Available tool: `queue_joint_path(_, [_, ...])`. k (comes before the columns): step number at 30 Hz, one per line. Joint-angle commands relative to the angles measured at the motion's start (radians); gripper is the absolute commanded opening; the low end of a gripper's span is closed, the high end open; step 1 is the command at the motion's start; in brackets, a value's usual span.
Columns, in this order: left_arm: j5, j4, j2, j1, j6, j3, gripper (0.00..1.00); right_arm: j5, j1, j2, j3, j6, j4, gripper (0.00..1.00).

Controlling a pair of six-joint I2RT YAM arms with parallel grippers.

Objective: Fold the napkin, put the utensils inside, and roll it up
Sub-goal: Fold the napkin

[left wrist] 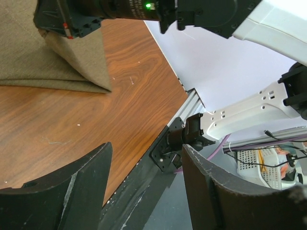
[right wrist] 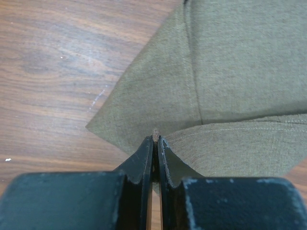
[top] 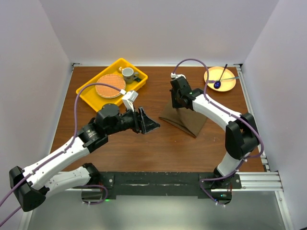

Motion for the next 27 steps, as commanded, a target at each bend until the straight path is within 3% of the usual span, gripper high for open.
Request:
queue_joint_path(1, [-0.009,0.016,-0.002,0.006,0.029,0.051,0.66,0.020,0.018,0.035,0.071,-0.028,0.030,0.08])
queue_joint_path(13, [-0.029,-0.024,-0.028,0.013,0.043,0.060,0.66,0.064,0.022,0.150,0.110,0.010,0.049,0.10])
queue_joint_path(27, [-0.031,-0.037,-0.035,0.022,0.054,0.052,0.66,-0.006,0.044,0.256,0.177,0.065,0.070,0.11])
